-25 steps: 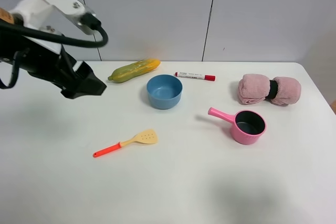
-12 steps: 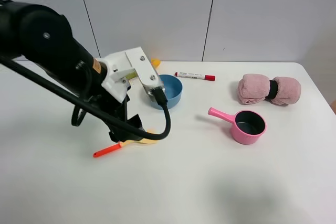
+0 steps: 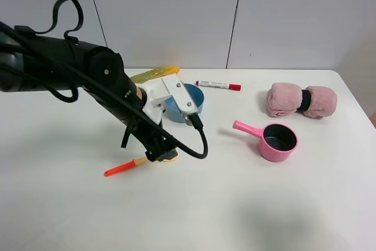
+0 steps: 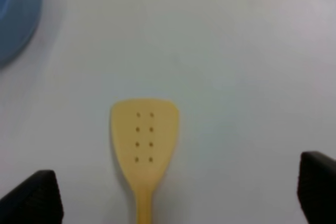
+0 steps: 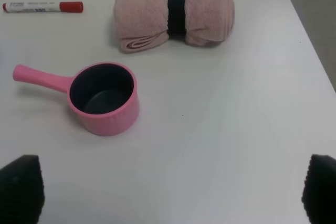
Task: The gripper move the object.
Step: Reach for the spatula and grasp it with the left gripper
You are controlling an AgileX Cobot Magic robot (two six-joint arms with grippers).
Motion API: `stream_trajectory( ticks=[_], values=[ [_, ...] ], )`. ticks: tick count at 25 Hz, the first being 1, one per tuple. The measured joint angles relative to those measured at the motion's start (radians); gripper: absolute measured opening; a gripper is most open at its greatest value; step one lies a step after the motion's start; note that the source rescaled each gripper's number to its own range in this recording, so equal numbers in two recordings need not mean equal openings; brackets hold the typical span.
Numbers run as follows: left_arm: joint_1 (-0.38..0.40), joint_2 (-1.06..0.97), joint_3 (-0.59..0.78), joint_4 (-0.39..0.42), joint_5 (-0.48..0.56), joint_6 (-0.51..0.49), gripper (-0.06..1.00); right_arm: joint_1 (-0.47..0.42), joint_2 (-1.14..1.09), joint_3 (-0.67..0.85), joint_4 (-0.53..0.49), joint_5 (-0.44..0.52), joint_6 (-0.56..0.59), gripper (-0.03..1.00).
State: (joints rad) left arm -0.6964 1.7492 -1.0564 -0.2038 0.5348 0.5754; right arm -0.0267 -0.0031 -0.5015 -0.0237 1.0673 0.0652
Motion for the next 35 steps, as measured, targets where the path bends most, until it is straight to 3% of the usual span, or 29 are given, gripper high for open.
stream_trajectory(
  ticks=[16,35],
  values=[
    [0.080,0.128,-0.002,0.048,-0.019,0.003,1.00,0.000,0.000,0.000,0.000,0.000,0.000,1.00],
    [0.094,0.266,-0.002,0.048,-0.053,0.003,1.00,0.000,0.000,0.000,0.000,0.000,0.000,1.00]
  ],
)
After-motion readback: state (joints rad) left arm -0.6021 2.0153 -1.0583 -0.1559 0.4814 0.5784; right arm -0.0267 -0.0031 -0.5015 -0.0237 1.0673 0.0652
